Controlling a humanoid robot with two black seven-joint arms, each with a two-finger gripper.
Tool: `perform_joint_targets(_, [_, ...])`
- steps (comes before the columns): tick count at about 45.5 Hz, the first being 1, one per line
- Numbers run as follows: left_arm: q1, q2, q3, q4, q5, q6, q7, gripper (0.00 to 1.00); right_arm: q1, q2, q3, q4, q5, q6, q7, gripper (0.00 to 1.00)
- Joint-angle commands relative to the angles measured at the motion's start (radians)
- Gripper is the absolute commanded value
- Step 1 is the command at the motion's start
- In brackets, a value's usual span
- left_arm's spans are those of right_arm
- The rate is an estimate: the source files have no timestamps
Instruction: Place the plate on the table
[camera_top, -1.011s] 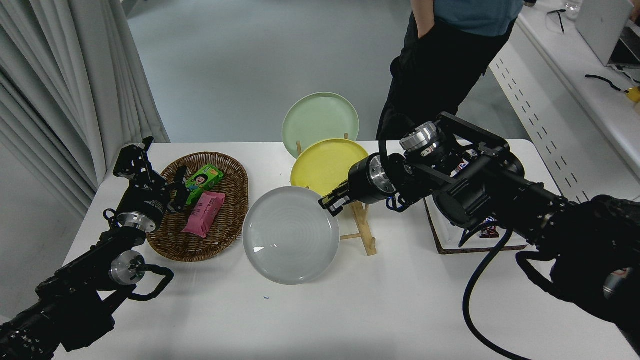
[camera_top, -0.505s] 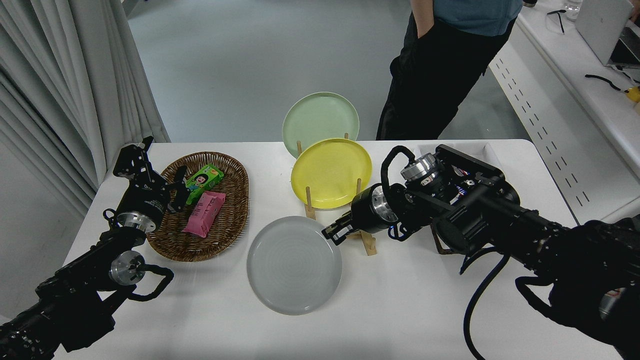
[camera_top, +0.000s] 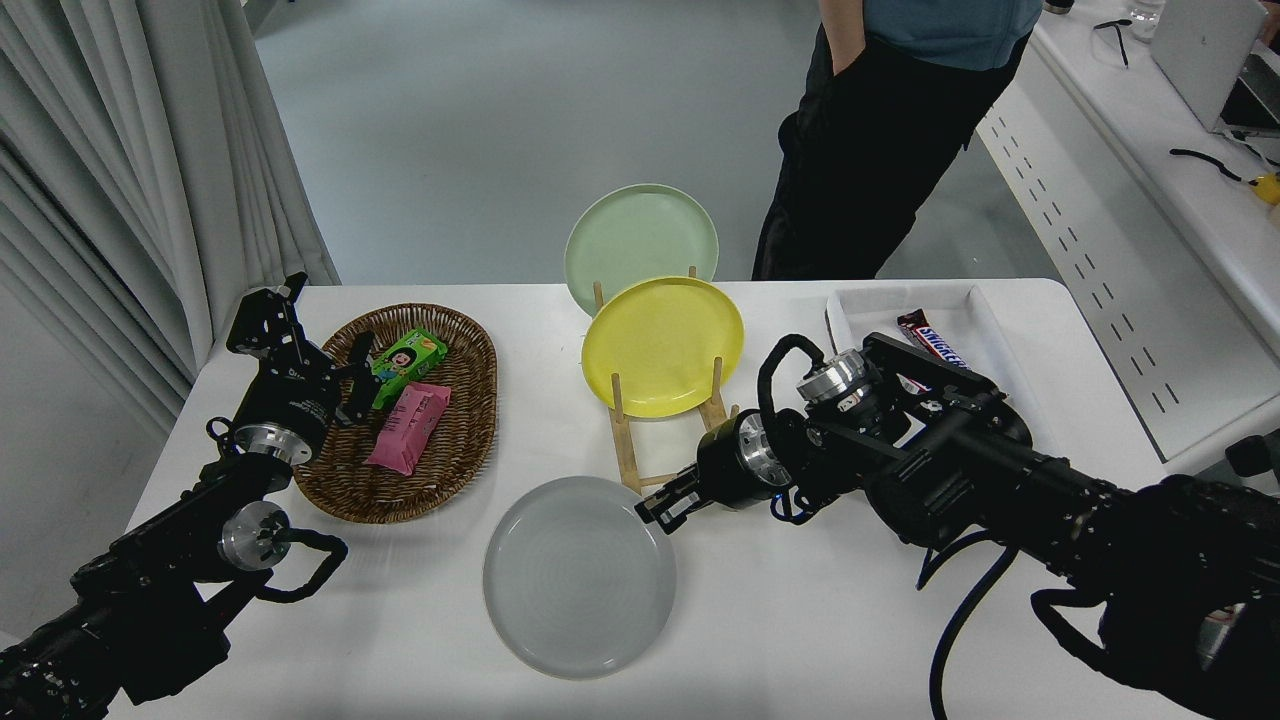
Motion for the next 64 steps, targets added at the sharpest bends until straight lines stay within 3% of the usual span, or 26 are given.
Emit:
perform_joint_targets(1, [0.000, 0.000, 0.000, 0.000, 0.000, 0.001, 0.000, 1.00, -0.021, 0.000, -0.003, -0.002, 0.001, 0.000, 0.000, 0.00])
perform_joint_targets(64, [0.000, 0.000, 0.000, 0.000, 0.000, 0.001, 0.000, 1.00, -0.073, 0.000, 0.027, -0.035, -0.112, 0.000, -0.001, 0.00])
